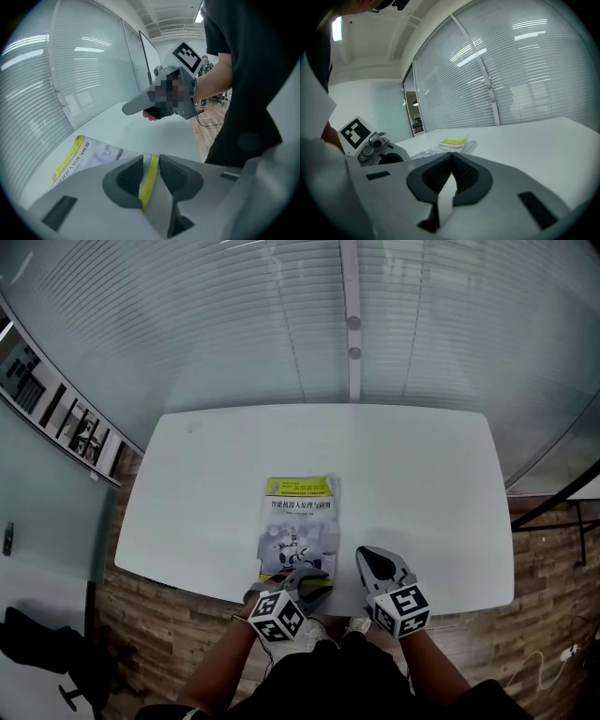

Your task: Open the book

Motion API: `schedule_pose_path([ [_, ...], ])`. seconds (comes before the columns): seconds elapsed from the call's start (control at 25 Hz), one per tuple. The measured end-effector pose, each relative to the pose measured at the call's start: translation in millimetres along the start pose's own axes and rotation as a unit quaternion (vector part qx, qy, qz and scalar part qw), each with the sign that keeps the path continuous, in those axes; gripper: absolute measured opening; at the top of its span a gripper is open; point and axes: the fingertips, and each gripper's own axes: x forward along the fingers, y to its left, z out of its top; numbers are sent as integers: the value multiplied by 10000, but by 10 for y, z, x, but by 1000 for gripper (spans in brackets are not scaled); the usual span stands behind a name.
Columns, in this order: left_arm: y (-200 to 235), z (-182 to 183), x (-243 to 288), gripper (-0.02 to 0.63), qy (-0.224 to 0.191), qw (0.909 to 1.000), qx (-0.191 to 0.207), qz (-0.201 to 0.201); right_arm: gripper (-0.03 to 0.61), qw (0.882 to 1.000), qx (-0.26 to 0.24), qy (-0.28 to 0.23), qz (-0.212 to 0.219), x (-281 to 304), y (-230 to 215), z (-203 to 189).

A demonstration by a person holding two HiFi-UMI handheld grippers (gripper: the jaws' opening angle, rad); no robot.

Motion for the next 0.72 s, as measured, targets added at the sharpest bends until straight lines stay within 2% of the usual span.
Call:
schedule_pose_path([
  [0.4,2,12,-6,103,-55,9984,-312,-462,8,9998,-4,2,223,28,-40,29],
  [0.52,-5,29,-10,100,-112,9979,-341,-535,8,9993,-19,148,354,37,21,-24],
  [0.72,-5,37,-34,83,-232,9984,-235,-465,8,9945,-545,416,797,85,250,-161],
])
